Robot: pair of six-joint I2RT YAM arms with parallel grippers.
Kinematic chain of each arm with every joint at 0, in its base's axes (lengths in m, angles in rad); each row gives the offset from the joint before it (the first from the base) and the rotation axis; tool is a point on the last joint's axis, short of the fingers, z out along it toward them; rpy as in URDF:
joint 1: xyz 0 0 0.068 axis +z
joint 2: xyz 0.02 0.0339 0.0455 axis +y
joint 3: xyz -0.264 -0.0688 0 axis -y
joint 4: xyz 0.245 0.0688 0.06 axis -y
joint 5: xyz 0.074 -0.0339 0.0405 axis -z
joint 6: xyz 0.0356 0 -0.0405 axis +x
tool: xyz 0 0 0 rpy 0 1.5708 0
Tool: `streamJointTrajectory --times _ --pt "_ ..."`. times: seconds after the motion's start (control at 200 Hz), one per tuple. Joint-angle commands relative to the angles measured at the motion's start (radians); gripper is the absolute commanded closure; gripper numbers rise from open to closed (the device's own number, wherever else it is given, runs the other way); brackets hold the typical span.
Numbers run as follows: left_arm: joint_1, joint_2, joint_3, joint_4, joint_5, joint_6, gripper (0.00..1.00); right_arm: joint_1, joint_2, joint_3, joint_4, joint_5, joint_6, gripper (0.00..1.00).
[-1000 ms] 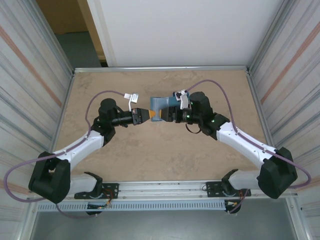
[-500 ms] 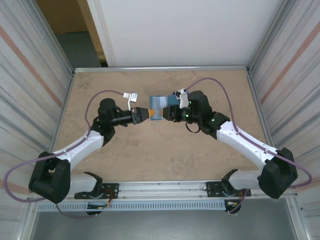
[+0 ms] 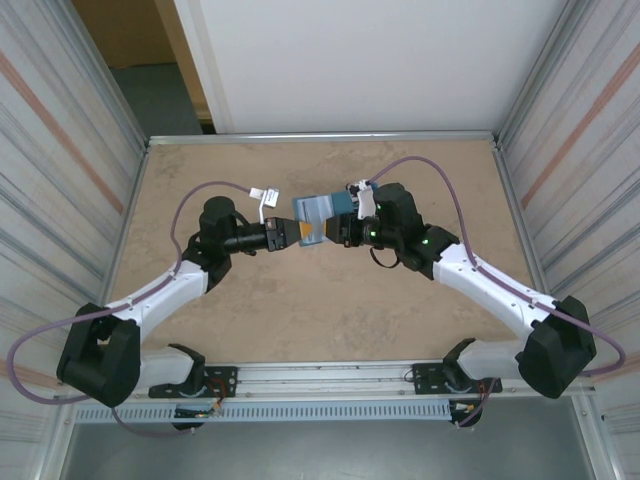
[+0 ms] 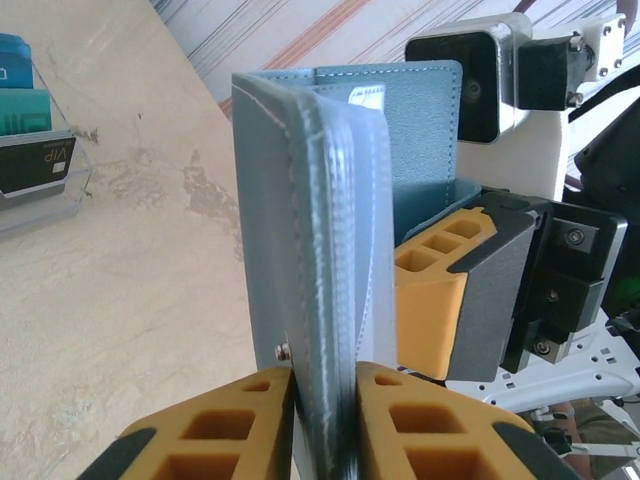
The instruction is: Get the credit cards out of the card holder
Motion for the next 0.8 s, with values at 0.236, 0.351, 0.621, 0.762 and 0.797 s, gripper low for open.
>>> streamJointTrajectory --times 0.236,0.351,0.621,0.762,0.797 --pt "-0.013 -0.028 0.034 0.002 0.010 0.031 0.93 0.016 -0.035 0.021 -0.001 -0.001 -0.038 0.36" --pt "-0.013 -0.027 0.037 0.014 0.016 0.024 0.95 0.023 -0.026 0.027 -0.017 0.011 -0.055 0.33" --pt "-0.013 -0.021 0.032 0.093 0.052 -0.032 0.96 0.029 -0.004 0.035 -0.059 0.096 -0.056 0.35" --pt "-0.012 -0.029 0.037 0.093 0.068 -0.027 0.94 0.008 -0.014 0.025 -0.077 0.147 -0.031 0.42" --pt "-0.013 -0.030 0.038 0.091 0.073 -0.027 0.94 0.003 -0.015 0.024 -0.086 0.161 -0.025 0.45"
